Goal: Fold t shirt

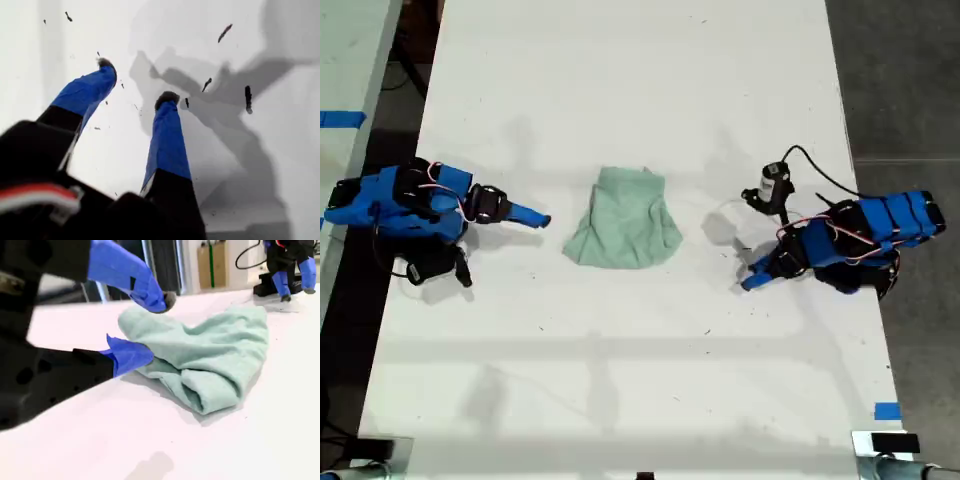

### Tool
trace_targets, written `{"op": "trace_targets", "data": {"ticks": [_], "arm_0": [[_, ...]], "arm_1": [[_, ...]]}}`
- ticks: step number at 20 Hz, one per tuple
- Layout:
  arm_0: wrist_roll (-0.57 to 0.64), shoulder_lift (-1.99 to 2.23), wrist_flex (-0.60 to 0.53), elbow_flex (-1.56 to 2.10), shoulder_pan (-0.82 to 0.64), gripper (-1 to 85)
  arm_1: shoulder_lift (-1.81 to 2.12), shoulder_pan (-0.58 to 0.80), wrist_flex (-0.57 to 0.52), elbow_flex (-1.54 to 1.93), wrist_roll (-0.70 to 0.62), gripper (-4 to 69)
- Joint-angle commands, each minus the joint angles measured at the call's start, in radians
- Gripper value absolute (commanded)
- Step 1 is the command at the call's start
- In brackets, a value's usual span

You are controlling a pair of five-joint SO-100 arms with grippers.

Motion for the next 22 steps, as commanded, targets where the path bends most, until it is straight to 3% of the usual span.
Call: {"op": "trace_targets", "data": {"ticks": [1,22], "arm_0": [[0.178,0.008,0.002,0.041,-0.020,12.6],[0.176,0.009,0.003,0.041,-0.009,12.0]], "arm_1": [[0.011,-0.008,-0.032,0.051,-0.100,16.1],[0.011,-0.005,-0.032,0.051,-0.100,9.0]]}}
